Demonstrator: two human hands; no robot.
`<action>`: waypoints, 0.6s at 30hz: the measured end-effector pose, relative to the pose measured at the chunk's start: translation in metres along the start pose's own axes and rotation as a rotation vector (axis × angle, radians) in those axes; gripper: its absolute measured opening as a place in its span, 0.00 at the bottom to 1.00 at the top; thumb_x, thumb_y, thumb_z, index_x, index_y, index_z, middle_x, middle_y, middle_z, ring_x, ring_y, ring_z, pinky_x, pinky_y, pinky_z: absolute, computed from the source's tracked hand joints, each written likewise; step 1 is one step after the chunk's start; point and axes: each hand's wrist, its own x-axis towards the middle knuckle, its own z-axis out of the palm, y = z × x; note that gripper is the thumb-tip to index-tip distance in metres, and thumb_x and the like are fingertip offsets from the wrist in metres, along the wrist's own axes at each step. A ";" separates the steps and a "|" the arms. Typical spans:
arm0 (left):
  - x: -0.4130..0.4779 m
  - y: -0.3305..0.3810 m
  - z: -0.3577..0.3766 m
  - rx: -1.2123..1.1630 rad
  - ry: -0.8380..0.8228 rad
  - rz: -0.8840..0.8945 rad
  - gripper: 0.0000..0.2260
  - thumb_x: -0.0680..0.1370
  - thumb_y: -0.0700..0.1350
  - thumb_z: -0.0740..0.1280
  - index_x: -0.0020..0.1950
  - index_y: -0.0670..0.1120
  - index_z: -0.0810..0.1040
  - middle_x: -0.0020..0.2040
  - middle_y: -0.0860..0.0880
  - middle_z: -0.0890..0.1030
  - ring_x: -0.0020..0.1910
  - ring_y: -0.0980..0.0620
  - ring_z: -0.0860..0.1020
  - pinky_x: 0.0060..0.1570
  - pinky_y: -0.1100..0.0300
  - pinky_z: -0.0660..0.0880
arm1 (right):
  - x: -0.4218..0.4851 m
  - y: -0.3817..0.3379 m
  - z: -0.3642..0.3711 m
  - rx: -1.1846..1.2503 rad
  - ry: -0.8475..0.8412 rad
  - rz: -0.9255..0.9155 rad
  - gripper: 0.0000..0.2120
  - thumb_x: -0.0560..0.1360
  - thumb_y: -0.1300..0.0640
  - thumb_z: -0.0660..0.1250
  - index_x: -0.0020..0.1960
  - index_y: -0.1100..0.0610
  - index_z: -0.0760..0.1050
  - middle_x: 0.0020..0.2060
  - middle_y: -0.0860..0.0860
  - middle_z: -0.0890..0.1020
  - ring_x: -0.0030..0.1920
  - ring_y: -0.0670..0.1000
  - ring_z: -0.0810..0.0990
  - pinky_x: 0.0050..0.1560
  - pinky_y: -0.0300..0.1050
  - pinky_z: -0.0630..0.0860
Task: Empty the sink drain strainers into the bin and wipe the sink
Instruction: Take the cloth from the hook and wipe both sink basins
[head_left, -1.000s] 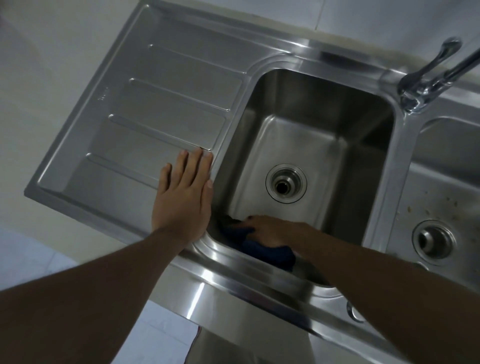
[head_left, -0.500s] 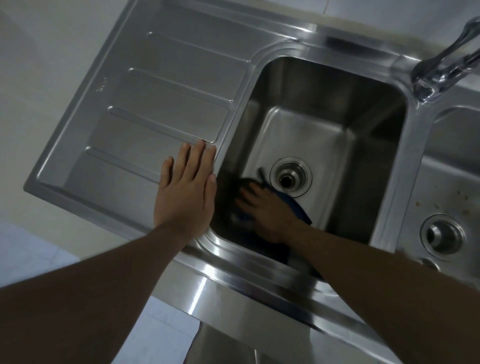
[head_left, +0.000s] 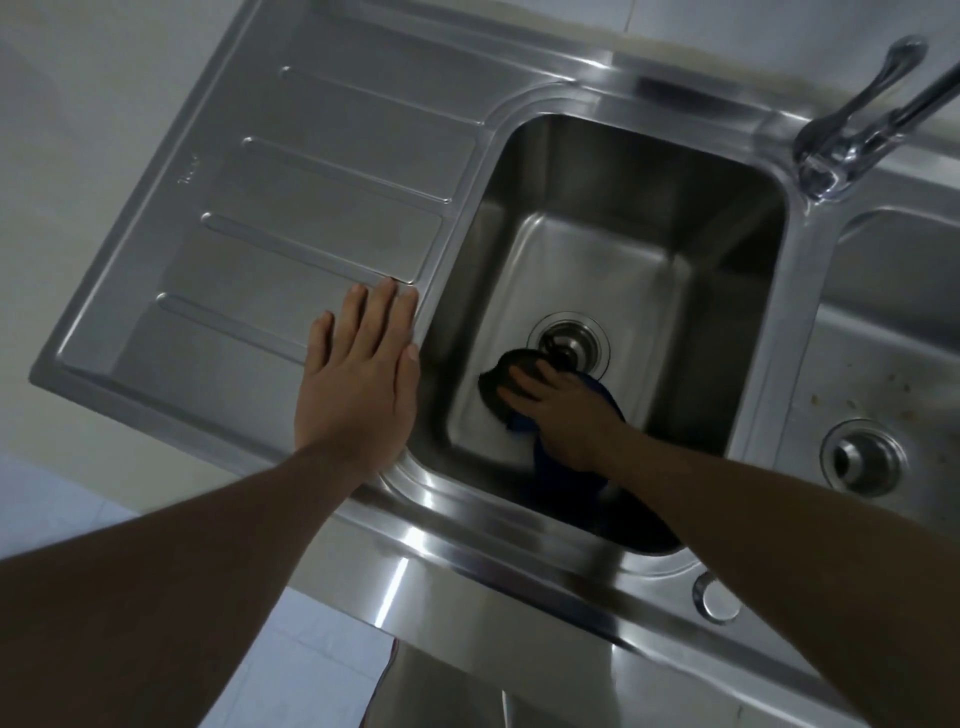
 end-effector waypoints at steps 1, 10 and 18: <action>0.000 0.000 0.000 -0.003 0.002 0.003 0.25 0.84 0.53 0.44 0.82 0.53 0.48 0.83 0.52 0.50 0.82 0.50 0.46 0.78 0.44 0.49 | -0.002 0.007 -0.001 0.007 -0.036 0.024 0.39 0.78 0.61 0.63 0.81 0.47 0.45 0.81 0.50 0.44 0.79 0.61 0.45 0.76 0.63 0.53; 0.001 0.000 0.000 0.012 0.014 -0.002 0.26 0.84 0.53 0.44 0.82 0.53 0.49 0.83 0.51 0.51 0.82 0.46 0.49 0.78 0.42 0.51 | -0.025 -0.010 -0.014 0.161 -0.187 0.197 0.35 0.78 0.57 0.62 0.80 0.42 0.51 0.81 0.51 0.48 0.78 0.61 0.51 0.71 0.64 0.63; -0.005 0.016 -0.005 0.013 -0.057 -0.013 0.26 0.85 0.52 0.46 0.83 0.49 0.47 0.83 0.50 0.47 0.81 0.40 0.47 0.79 0.43 0.48 | -0.084 -0.009 -0.071 0.411 -0.330 0.173 0.15 0.77 0.55 0.58 0.59 0.44 0.78 0.59 0.51 0.80 0.54 0.55 0.78 0.56 0.50 0.76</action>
